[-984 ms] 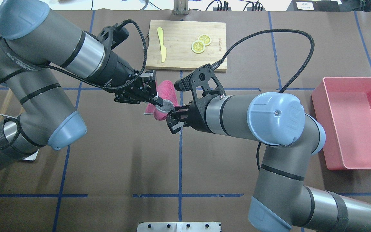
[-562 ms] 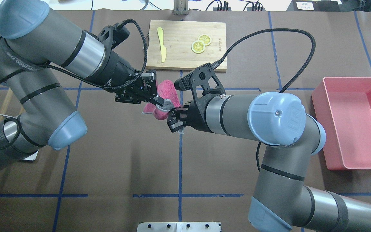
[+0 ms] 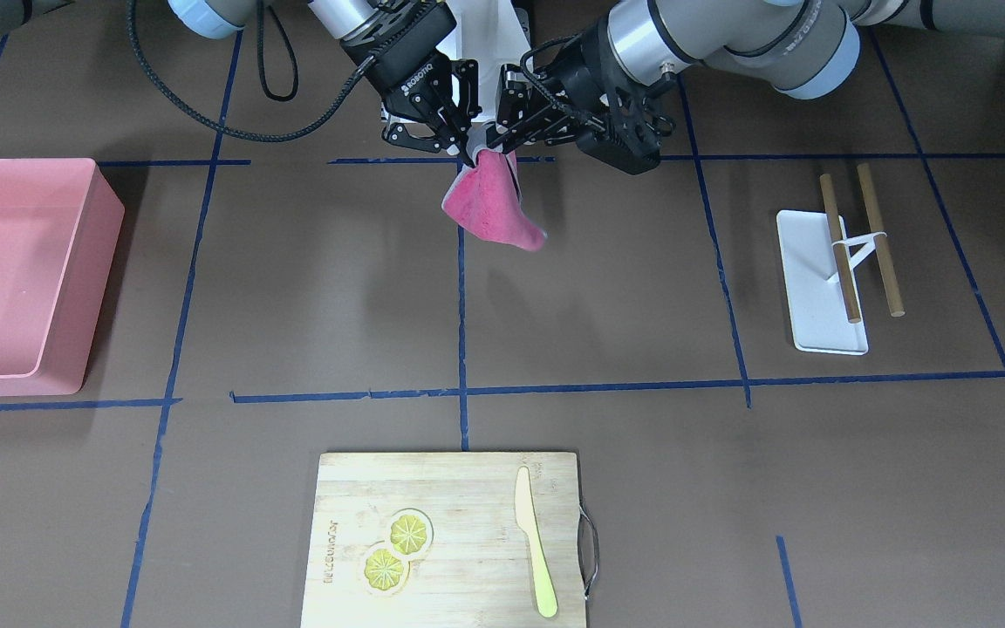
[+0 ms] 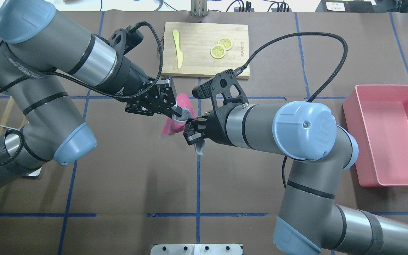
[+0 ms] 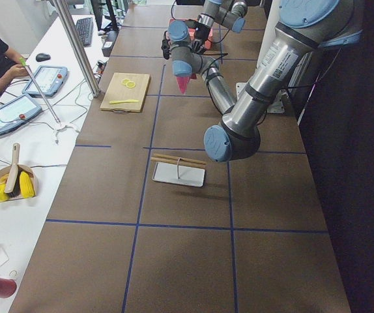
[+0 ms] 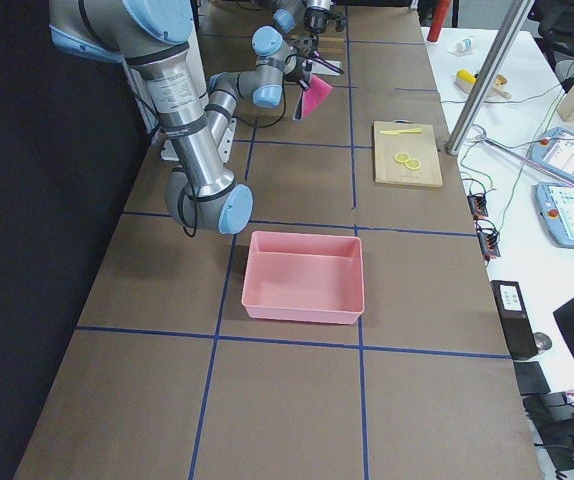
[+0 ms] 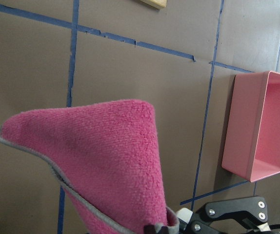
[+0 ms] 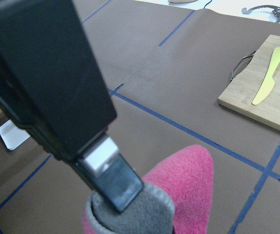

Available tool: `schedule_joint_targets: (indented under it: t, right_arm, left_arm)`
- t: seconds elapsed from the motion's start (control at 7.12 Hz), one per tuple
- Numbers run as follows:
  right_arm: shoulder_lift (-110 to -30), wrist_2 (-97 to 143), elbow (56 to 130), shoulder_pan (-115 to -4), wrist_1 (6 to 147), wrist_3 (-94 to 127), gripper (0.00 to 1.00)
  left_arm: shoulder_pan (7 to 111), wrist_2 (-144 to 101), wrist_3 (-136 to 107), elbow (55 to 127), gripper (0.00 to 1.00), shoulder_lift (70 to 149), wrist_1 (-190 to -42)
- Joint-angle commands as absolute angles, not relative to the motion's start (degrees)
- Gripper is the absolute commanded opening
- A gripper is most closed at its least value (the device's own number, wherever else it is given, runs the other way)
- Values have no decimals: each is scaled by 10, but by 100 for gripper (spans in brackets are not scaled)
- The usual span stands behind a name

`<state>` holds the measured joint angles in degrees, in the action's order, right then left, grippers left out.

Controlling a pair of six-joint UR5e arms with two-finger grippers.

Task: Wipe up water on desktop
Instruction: 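Open the left gripper and withdraw it while the right gripper holds the cloth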

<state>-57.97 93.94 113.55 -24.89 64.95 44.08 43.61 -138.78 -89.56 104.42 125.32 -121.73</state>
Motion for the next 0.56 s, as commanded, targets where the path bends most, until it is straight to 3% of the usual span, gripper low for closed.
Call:
schedule_joint_targets:
  t: [0.0, 0.42]
  right_arm:
    - [-581, 942, 1136, -250, 650, 440, 0]
    - [-604, 946, 1173, -257, 665, 441, 0]
  left_arm:
    - [434, -1387, -896, 1044, 100, 1251, -1217]
    - [459, -1387, -896, 1044, 100, 1245, -1209]
